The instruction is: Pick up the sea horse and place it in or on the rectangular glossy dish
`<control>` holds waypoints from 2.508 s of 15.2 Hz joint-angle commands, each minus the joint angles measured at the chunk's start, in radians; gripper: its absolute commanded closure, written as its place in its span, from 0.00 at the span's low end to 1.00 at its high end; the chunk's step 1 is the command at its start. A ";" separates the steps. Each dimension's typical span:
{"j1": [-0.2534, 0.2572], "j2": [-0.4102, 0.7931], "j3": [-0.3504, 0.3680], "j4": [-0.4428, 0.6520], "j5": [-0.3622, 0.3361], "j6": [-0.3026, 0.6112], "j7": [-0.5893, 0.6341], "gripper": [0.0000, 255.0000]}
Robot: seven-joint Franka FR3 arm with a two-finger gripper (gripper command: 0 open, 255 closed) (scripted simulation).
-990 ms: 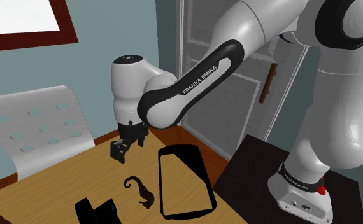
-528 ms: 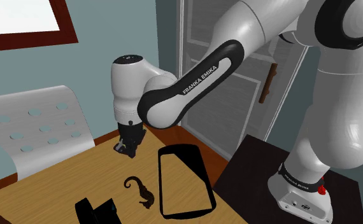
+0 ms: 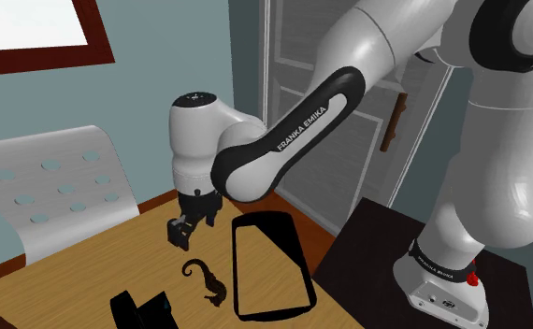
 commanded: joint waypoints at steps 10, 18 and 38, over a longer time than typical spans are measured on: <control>0.099 0.051 0.005 -0.169 -0.052 0.204 0.200 0.00; 0.132 0.124 -0.034 -0.155 -0.110 0.258 0.241 0.00; 0.105 0.066 0.000 -0.157 -0.062 0.205 0.208 1.00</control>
